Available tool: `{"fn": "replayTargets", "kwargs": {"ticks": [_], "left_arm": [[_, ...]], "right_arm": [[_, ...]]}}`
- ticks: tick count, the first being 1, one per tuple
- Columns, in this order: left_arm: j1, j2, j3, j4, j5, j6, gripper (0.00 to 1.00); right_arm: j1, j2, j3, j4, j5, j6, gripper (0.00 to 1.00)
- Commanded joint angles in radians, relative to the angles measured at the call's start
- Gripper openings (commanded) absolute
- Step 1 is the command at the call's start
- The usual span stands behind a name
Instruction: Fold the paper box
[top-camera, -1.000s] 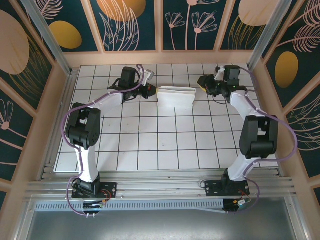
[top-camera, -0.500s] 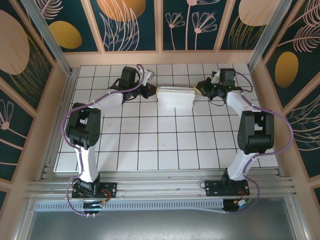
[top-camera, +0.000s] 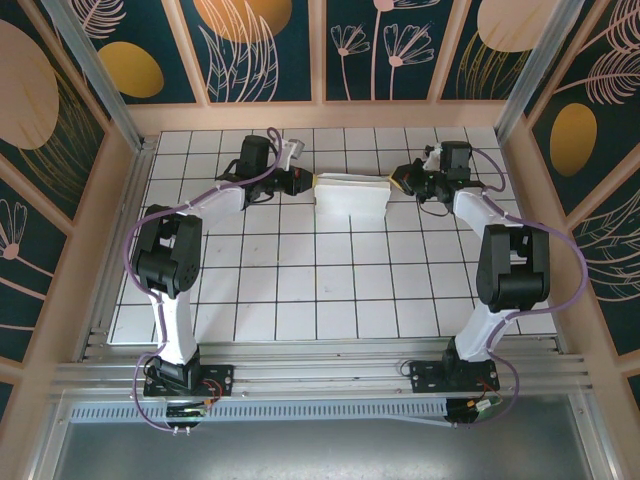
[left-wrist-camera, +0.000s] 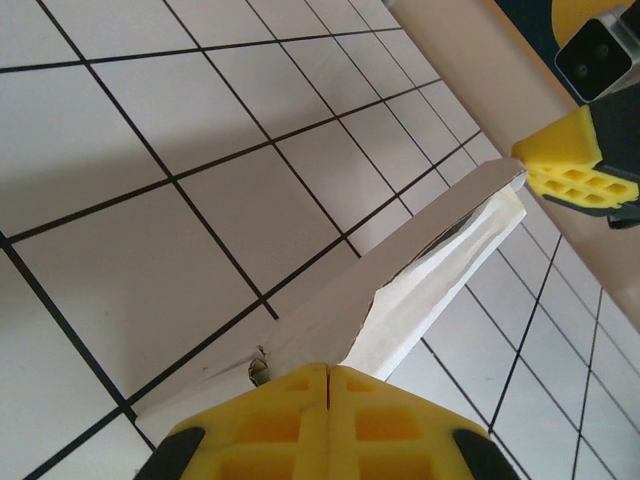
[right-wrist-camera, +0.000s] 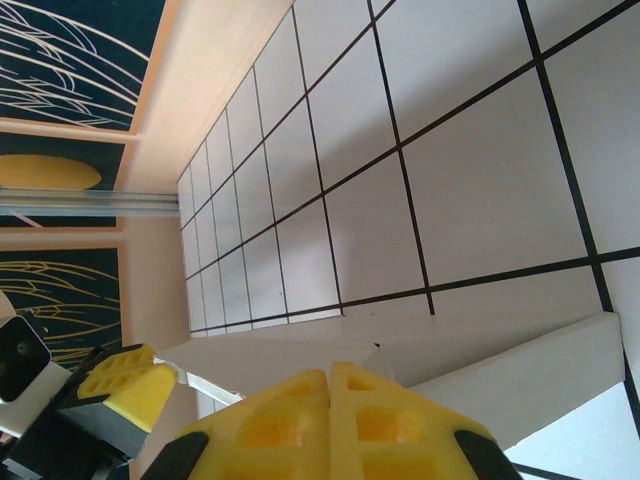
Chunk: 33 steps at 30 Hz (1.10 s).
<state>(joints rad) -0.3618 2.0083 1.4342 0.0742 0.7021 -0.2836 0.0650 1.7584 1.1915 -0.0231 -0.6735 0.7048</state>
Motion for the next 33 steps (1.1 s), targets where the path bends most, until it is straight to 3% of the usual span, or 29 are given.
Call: {"fn": "replayTargets", "kwargs": {"ticks": [1, 6, 20, 28, 33], "left_arm": [[-0.034, 0.044, -0.006, -0.075, 0.061, -0.038, 0.00], [-0.035, 0.051, -0.008, -0.134, 0.014, 0.013, 0.00], [-0.035, 0.071, 0.011, -0.144, 0.012, 0.023, 0.00], [-0.035, 0.069, 0.009, -0.143, 0.011, 0.023, 0.00], [-0.035, 0.078, 0.018, -0.145, 0.014, 0.020, 0.00]], "right_arm": [[0.013, 0.014, -0.027, -0.184, 0.049, -0.074, 0.05], [0.002, -0.013, -0.006, -0.254, 0.068, -0.131, 0.10], [-0.032, -0.087, -0.016, -0.319, 0.080, -0.149, 0.23], [-0.046, -0.140, -0.097, -0.229, -0.010, -0.058, 0.34], [-0.050, -0.156, -0.178, -0.101, -0.078, 0.052, 0.36]]}}
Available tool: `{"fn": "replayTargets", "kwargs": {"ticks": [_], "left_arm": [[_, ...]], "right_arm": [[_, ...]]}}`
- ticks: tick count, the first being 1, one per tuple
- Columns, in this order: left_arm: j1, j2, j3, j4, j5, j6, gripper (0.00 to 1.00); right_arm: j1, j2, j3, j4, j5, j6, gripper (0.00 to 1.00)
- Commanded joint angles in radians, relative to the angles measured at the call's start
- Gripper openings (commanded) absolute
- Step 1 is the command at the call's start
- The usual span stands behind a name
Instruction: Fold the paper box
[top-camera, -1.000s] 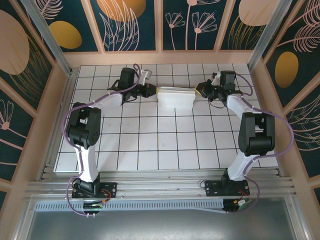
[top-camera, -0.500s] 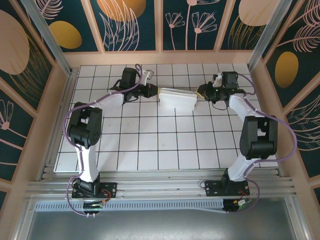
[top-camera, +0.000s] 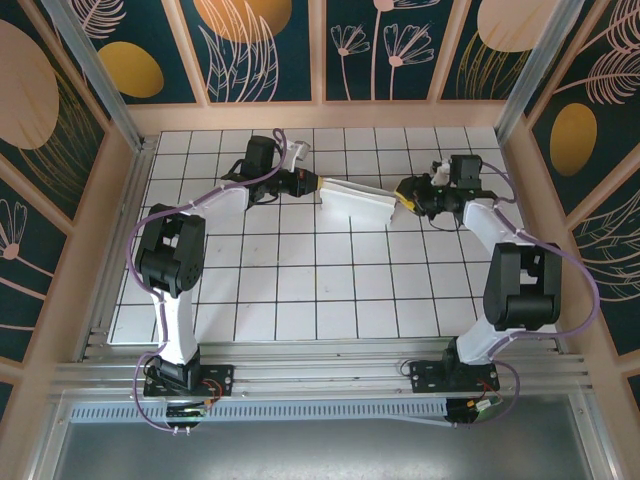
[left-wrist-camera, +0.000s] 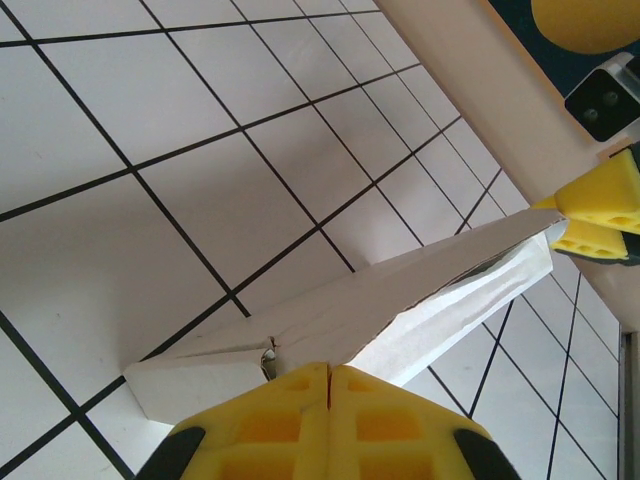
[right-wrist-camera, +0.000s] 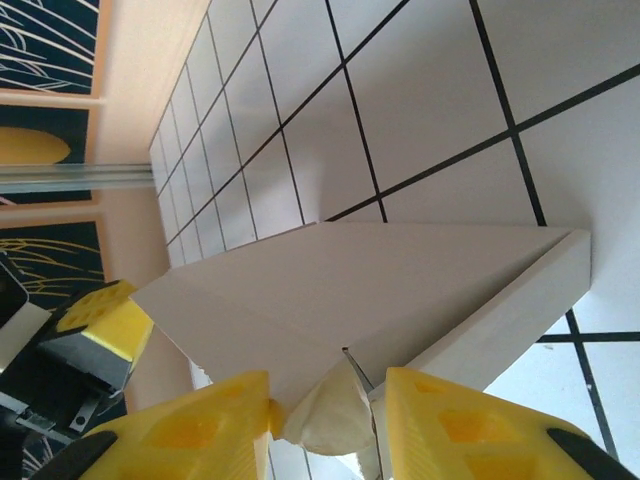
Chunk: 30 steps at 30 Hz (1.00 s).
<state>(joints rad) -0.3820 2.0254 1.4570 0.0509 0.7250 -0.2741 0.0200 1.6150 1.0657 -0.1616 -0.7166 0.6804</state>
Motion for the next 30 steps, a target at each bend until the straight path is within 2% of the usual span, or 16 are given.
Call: {"fn": "replayTargets", "kwargs": {"ticks": [1, 5, 11, 17, 20, 23, 26, 30], "left_arm": [[-0.015, 0.061, -0.003, -0.121, -0.010, 0.009, 0.00], [-0.015, 0.061, -0.004, -0.112, -0.013, -0.001, 0.00], [-0.015, 0.073, -0.007, -0.071, 0.015, -0.051, 0.00], [-0.015, 0.067, -0.008, -0.077, 0.010, -0.044, 0.00], [-0.015, 0.073, -0.007, -0.053, 0.014, -0.064, 0.00], [-0.015, 0.075, -0.011, -0.006, 0.023, -0.108, 0.00], [-0.018, 0.062, -0.050, 0.099, 0.043, -0.208, 0.00], [-0.034, 0.036, -0.112, 0.222, 0.032, -0.341, 0.00]], "right_arm": [[-0.008, -0.016, -0.071, 0.066, -0.050, 0.102, 0.36], [-0.007, -0.035, -0.146, 0.175, -0.041, 0.169, 0.33], [-0.002, 0.018, -0.190, 0.291, -0.073, 0.226, 0.33], [-0.006, 0.011, -0.175, 0.260, -0.060, 0.225, 0.35], [0.015, 0.024, -0.201, 0.355, -0.041, 0.325, 0.31], [0.069, 0.070, -0.243, 0.531, -0.038, 0.447, 0.28], [0.078, 0.132, -0.258, 0.666, -0.031, 0.523, 0.22], [0.078, 0.177, -0.200, 0.583, 0.015, 0.440, 0.21]]}}
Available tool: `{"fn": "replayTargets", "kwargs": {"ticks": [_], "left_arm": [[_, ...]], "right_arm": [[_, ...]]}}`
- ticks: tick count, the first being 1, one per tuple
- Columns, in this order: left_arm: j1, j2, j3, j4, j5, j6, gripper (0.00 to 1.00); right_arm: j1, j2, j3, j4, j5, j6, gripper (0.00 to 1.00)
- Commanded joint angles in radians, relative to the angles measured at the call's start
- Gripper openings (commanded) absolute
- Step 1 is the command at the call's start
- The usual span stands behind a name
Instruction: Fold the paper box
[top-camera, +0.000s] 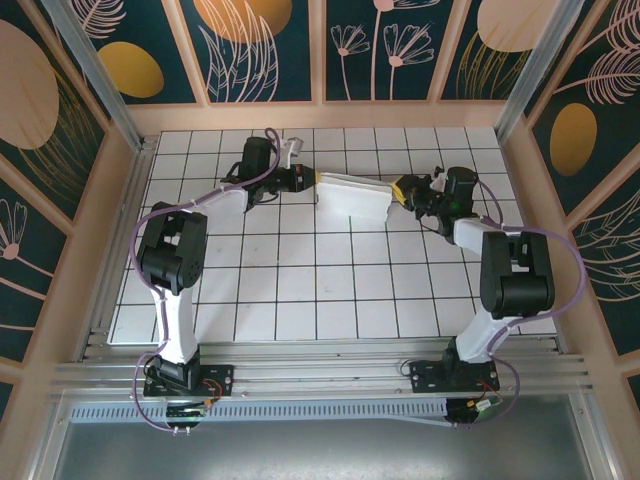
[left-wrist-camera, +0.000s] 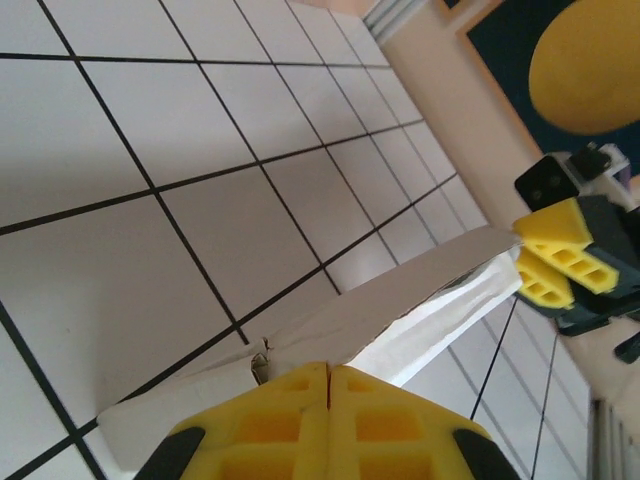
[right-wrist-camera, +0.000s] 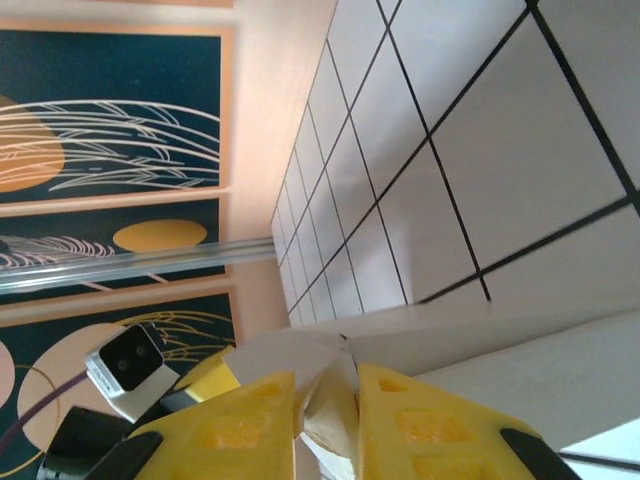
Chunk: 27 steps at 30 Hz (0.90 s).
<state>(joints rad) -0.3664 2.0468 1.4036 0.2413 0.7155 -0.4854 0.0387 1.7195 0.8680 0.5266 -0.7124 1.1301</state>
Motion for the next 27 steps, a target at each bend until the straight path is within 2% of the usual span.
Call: {"fn": "replayTargets", "kwargs": {"ticks": [1, 5, 8, 11, 13, 17, 24, 27], "left_arm": [[-0.056, 0.008, -0.069, 0.042, 0.040, -0.138, 0.02], [-0.063, -0.028, -0.100, 0.049, 0.029, -0.133, 0.12], [-0.063, -0.060, -0.094, -0.008, -0.018, -0.080, 0.29], [-0.063, -0.106, -0.100, -0.051, -0.097, -0.043, 0.33], [-0.063, -0.144, -0.118, -0.054, -0.138, -0.032, 0.42], [-0.063, -0.210, -0.161, -0.033, -0.185, -0.048, 0.51], [-0.062, -0.284, -0.210, -0.030, -0.352, -0.204, 0.53], [-0.063, -0.261, -0.177, -0.041, -0.340, -0.177, 0.46]], "right_arm": [[0.060, 0.078, 0.011, -0.136, 0.022, -0.041, 0.22], [0.056, 0.077, 0.030, -0.229, 0.030, -0.147, 0.28], [0.052, 0.053, 0.025, -0.280, 0.058, -0.202, 0.25], [0.046, 0.032, 0.023, -0.331, 0.104, -0.251, 0.25], [0.038, 0.019, 0.019, -0.336, 0.122, -0.264, 0.25], [0.032, 0.015, 0.025, -0.343, 0.129, -0.280, 0.25], [0.033, 0.011, 0.032, -0.359, 0.133, -0.296, 0.25], [0.034, 0.004, 0.034, -0.362, 0.132, -0.299, 0.25]]}}
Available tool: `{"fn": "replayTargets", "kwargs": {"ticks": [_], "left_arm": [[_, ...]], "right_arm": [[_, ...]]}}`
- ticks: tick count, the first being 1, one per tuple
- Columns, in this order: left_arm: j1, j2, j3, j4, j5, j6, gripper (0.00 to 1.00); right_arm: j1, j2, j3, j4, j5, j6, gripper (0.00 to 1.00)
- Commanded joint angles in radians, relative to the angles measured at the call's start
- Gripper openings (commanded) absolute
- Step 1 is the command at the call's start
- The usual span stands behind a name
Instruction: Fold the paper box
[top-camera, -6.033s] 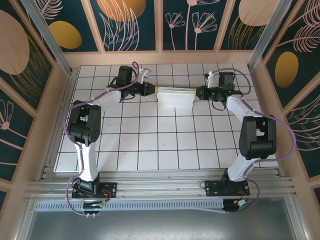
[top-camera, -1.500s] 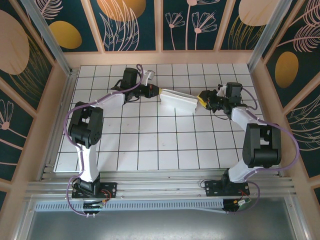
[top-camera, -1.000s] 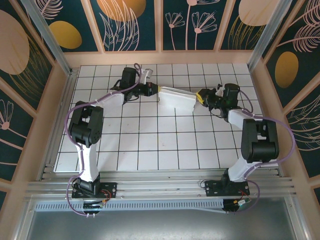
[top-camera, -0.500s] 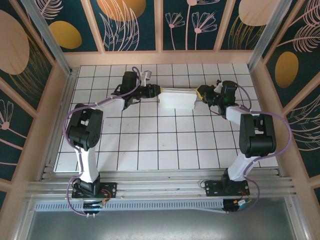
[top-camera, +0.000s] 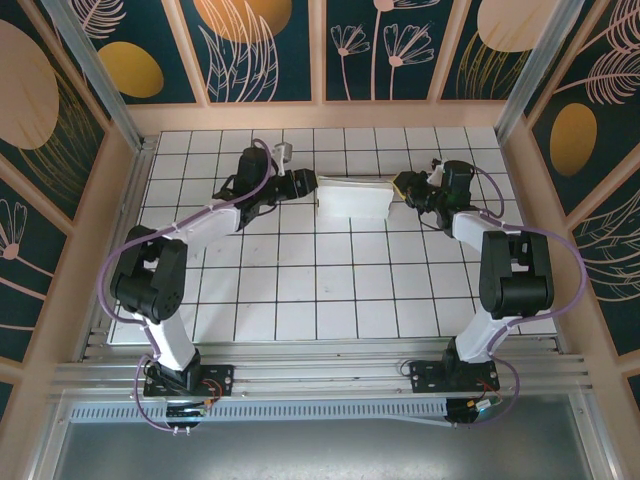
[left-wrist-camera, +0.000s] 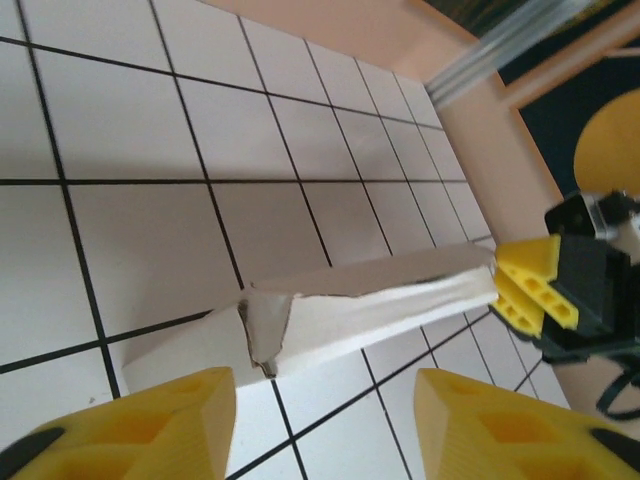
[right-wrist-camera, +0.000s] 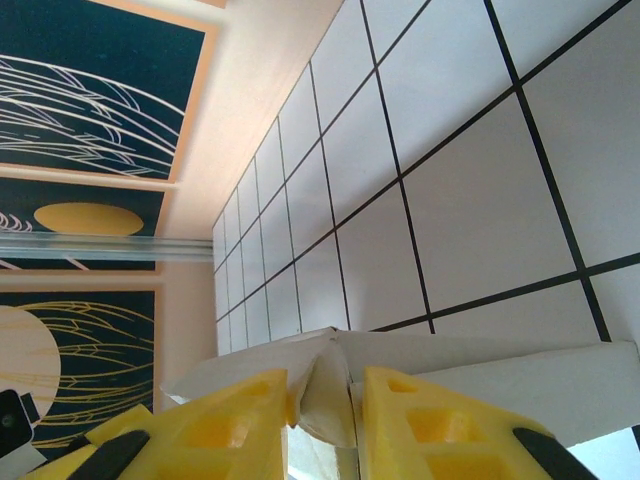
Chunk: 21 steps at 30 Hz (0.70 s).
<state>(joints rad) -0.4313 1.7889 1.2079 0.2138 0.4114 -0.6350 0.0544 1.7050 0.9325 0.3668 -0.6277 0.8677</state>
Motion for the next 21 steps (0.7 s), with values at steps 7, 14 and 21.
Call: {"fn": "replayTargets", "kwargs": {"ticks": [7, 14, 21], "left_arm": [[-0.006, 0.110, 0.196, -0.230, 0.056, 0.165, 0.36], [-0.006, 0.190, 0.264, -0.280, 0.062, 0.138, 0.33], [-0.006, 0.203, 0.260, -0.255, 0.077, 0.084, 0.18]], "right_arm": [[0.021, 0.021, -0.018, -0.215, 0.045, -0.039, 0.25], [0.034, 0.026, -0.002, -0.226, 0.045, -0.040, 0.25], [0.037, 0.030, -0.004, -0.223, 0.046, -0.038, 0.25]]}}
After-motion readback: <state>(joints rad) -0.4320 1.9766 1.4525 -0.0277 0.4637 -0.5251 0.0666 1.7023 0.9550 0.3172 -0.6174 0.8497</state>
